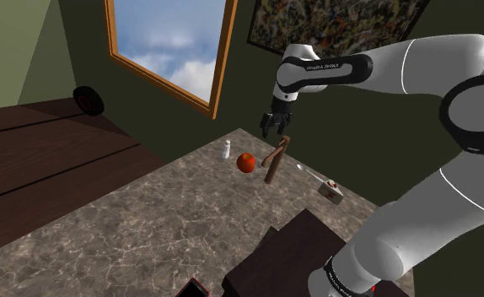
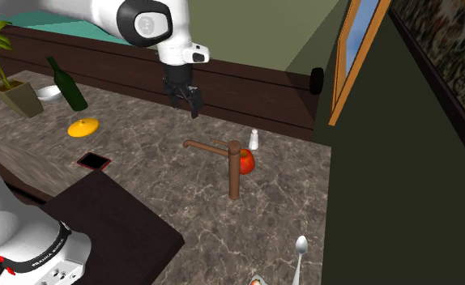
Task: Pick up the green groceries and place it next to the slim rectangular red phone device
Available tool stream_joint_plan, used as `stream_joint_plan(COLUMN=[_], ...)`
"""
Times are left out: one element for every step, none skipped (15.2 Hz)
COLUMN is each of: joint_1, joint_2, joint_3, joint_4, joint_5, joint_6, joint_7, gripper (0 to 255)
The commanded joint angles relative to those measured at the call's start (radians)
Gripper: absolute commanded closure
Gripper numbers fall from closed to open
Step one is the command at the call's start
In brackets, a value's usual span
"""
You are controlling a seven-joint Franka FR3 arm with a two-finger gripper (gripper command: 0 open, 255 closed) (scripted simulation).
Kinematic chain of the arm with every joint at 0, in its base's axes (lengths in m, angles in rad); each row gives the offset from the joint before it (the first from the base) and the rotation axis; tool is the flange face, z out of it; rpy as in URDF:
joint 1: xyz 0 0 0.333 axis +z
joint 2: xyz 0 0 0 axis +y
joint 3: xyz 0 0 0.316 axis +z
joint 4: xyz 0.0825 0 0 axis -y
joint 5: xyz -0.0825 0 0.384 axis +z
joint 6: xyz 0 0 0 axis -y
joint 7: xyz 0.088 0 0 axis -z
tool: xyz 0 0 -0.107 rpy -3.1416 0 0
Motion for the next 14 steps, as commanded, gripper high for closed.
stream_joint_plan(joint_1=[-0.006,-0.009,-0.012,-0.015,-0.019,-0.023,-0.028,-0.033,-0.038,-0.044,-0.050,-0.056,-0.063,-0.070], joint_2=[0.083,0.123,0.162,0.202,0.241,0.281,0.321,0.361,0.402,0.443,0.483,0.525,0.566,0.608], joint_3=[-0.011,-0.015,-0.018,-0.022,-0.025,-0.027,-0.029,-0.030,-0.032,-0.032,-0.033,-0.033,-0.033,-0.032], joint_4=[0.046,0.069,0.094,0.120,0.147,0.175,0.204,0.235,0.268,0.301,0.337,0.373,0.412,0.452], joint_5=[0.008,0.012,0.017,0.022,0.028,0.033,0.039,0.045,0.051,0.056,0.062,0.067,0.073,0.078], joint_6=[0.026,0.036,0.045,0.053,0.060,0.066,0.070,0.074,0.076,0.077,0.077,0.075,0.072,0.068], joint_7=[-0.016,-0.022,-0.029,-0.035,-0.041,-0.048,-0.054,-0.060,-0.065,-0.071,-0.076,-0.080,-0.085,-0.089], gripper=[0,0,0,0,0,0,0,0,0,0,0,0,0,0])
